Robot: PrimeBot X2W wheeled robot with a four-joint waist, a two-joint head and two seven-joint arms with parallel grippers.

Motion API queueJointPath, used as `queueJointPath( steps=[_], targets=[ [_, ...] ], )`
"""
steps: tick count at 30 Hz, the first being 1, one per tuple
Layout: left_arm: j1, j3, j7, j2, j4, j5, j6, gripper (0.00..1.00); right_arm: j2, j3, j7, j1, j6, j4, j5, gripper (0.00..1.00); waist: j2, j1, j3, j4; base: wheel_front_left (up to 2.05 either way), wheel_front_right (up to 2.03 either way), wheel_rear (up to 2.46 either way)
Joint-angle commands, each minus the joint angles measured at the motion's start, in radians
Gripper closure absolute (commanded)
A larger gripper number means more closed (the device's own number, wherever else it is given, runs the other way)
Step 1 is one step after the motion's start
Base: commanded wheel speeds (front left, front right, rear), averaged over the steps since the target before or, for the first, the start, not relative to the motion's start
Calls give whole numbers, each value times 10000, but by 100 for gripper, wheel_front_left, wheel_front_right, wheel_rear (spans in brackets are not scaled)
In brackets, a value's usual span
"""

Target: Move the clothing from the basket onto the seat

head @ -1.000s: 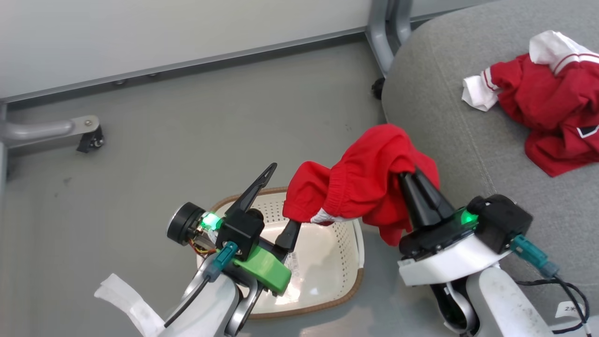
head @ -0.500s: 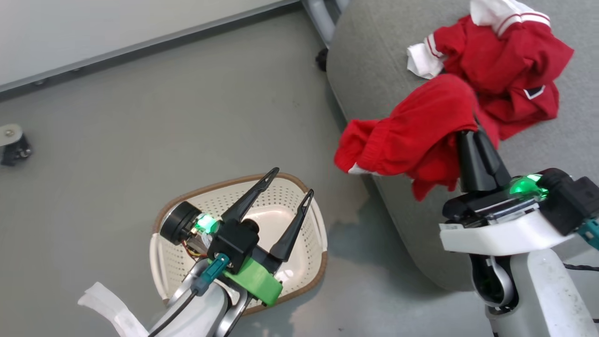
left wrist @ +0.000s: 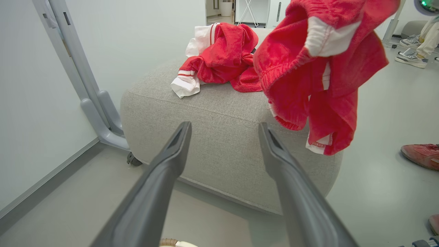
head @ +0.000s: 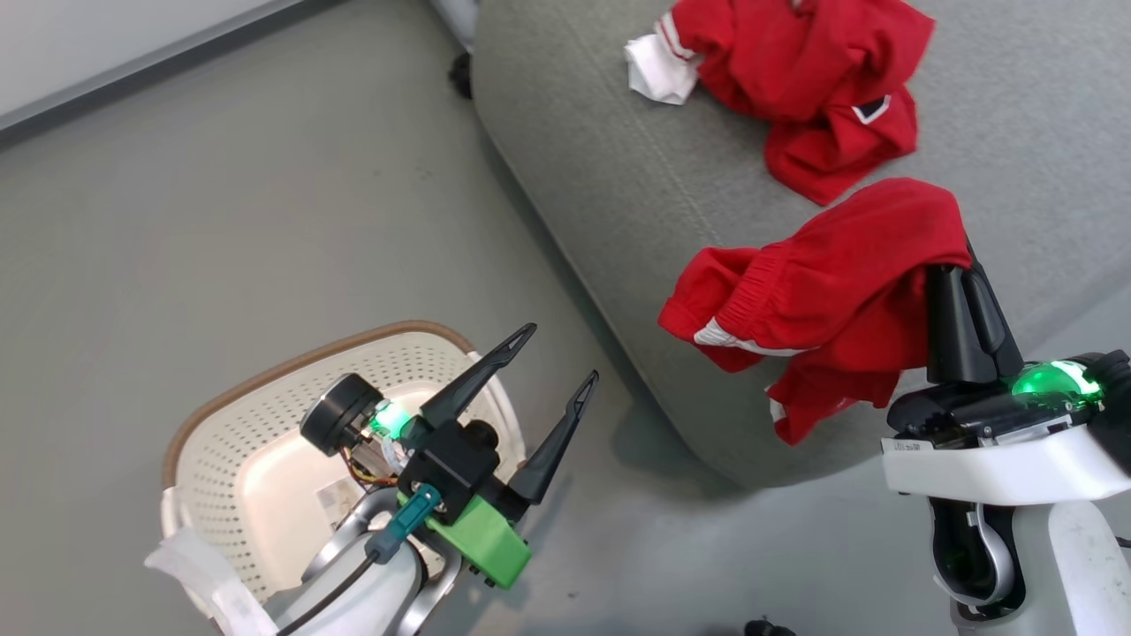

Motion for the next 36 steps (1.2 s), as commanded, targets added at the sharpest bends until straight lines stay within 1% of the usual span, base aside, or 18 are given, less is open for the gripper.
queueJointPath(
  steps=[1,5,9,13,17,20,21,24,27,31,36],
  targets=[
    [-120,10,70,156,-74,29,-20,0,-5,2,-19,68,-11,-83,106,100,0,0,465,-874,0,0,0],
    [-168,-86,288,303,-308,60,-76,0,-3,-66,-19,153,-11,-182,319,100,0,0,666,-1416,0,0,0],
    [-394,-293,457,297,-428,100,-273,0,-1,-418,-19,235,-11,-328,648,100,0,0,903,-1476,0,0,0],
    [-704,-437,624,353,-603,188,-403,0,-7,-795,-20,-199,-11,-599,1026,100,0,0,1369,-1462,0,0,0],
    [-1029,-455,785,525,-889,332,-450,0,-7,-1302,-20,-1222,-9,-829,1203,100,0,0,2091,-1355,0,0,0],
    [-1233,-415,904,674,-1096,455,-408,0,-1,-1530,-19,-2331,-8,-867,719,100,0,0,2689,-1215,0,0,0],
    [-1326,-435,937,700,-1164,483,-425,0,-7,-1710,-20,-2759,-8,-836,432,100,0,0,2881,-1065,0,0,0],
    [-1513,-473,897,744,-1286,537,-470,0,-65,-2452,-19,-4026,-9,-714,50,100,0,0,3324,-620,0,0,0],
    [-1755,-464,685,720,-1315,638,-463,0,-669,-3125,-19,-5278,-11,-268,-237,100,0,0,3685,-72,0,0,0],
    [-2054,-401,301,491,-1251,728,-334,0,-1753,-3700,-18,-6573,-11,493,-911,100,0,0,4051,662,0,0,0],
    [-2392,-128,-226,135,-1188,814,14,0,-2502,-4133,-15,-7305,-11,1873,-1688,100,0,0,4305,1404,0,0,0]
  ],
)
